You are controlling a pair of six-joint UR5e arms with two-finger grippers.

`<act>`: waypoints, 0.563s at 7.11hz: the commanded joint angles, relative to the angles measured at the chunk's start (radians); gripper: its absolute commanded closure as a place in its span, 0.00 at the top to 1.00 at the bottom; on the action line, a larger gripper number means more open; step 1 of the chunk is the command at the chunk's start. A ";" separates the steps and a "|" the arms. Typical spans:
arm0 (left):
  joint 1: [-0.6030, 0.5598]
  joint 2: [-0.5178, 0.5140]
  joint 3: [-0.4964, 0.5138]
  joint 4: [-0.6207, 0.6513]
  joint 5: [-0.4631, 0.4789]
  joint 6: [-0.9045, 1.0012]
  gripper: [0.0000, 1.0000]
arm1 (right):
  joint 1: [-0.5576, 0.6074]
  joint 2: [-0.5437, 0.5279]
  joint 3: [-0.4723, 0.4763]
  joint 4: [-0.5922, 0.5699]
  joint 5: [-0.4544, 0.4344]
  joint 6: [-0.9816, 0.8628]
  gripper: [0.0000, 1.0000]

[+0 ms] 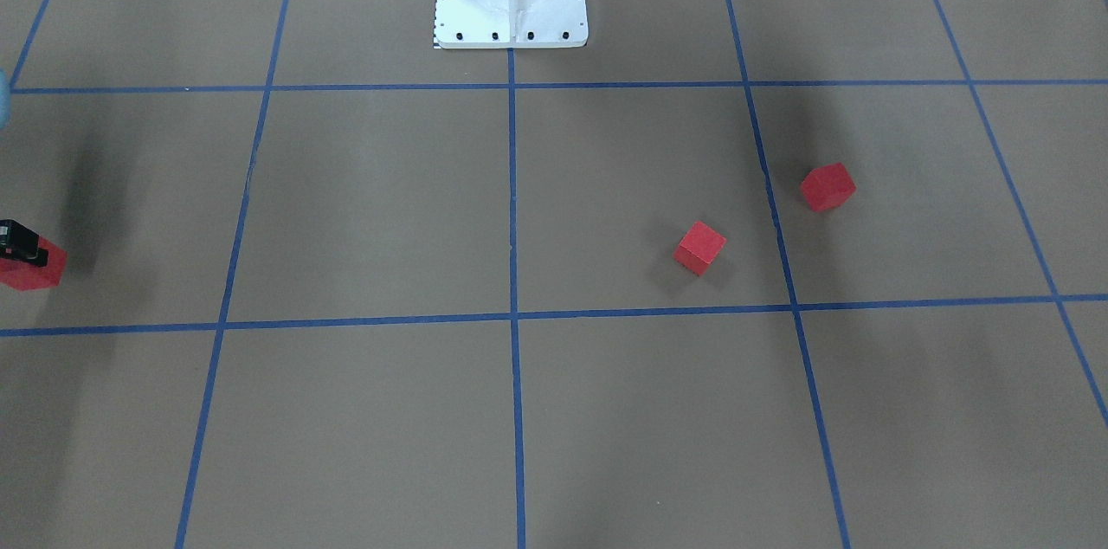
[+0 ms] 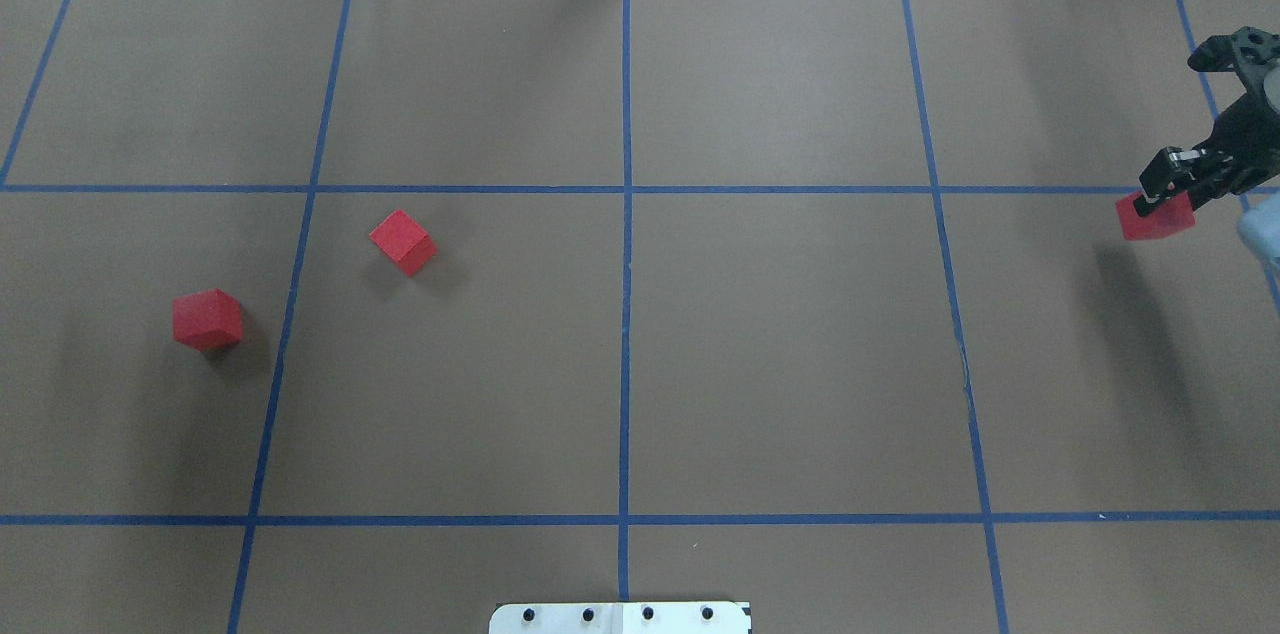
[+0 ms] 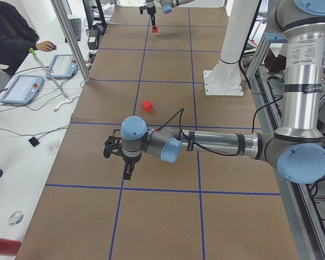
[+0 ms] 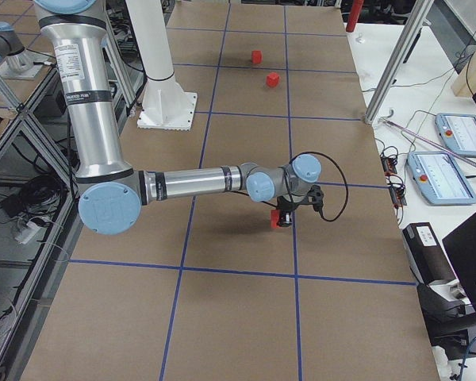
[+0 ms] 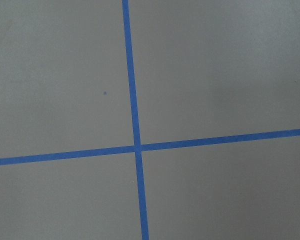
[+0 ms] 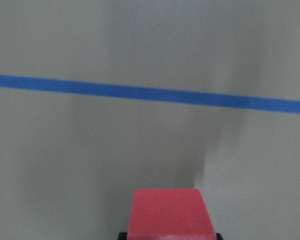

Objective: Form red blocks into L shape at center
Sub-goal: 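Carry the red cube with the right gripper toward the table center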

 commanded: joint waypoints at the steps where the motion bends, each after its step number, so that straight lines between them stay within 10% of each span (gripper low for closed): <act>1: -0.001 0.001 0.001 0.005 0.000 -0.008 1.00 | -0.015 0.032 0.140 0.004 0.003 0.226 0.00; 4: 0.004 0.019 0.001 0.004 0.001 -0.011 1.00 | -0.180 0.171 0.225 0.005 -0.079 0.549 0.00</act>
